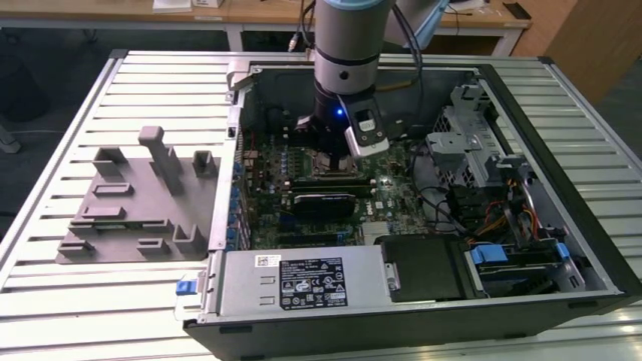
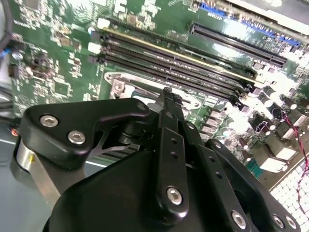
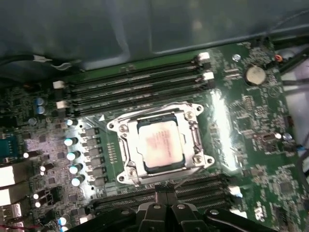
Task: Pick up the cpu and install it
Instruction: 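Install the second cpu locking lever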
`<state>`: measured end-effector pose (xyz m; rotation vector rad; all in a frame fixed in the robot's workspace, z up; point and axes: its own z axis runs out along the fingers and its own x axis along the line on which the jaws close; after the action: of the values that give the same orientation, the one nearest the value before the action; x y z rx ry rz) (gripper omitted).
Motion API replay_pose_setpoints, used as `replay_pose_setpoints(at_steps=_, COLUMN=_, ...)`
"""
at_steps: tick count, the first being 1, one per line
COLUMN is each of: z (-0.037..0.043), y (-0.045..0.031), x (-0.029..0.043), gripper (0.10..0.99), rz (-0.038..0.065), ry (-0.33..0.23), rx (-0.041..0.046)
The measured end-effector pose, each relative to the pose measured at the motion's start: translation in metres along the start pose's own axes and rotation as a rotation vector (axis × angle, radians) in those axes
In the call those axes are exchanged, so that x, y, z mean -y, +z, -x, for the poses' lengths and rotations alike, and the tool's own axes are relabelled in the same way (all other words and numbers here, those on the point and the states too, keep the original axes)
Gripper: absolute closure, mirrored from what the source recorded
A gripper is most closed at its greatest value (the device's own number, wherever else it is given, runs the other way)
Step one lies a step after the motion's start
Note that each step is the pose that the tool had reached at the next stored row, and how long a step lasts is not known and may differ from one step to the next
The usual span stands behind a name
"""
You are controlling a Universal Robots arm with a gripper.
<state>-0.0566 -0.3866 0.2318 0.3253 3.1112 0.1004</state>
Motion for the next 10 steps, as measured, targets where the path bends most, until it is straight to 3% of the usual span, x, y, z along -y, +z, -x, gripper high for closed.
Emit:
replay_pose_setpoints(at_steps=3, z=-0.0032, y=0.0023, x=0.0023, gripper=0.98, rz=0.014, ry=-0.009, rx=-0.0035)
replay_pose_setpoints(at_steps=7, z=-0.0041, y=0.0047, x=0.007, gripper=0.98, rz=0.023, ry=-0.015, rx=-0.0059)
replay_pose_setpoints(at_steps=10, z=-0.0041, y=0.007, x=0.0096, gripper=0.98, rz=0.04, ry=-0.017, rx=-0.0096)
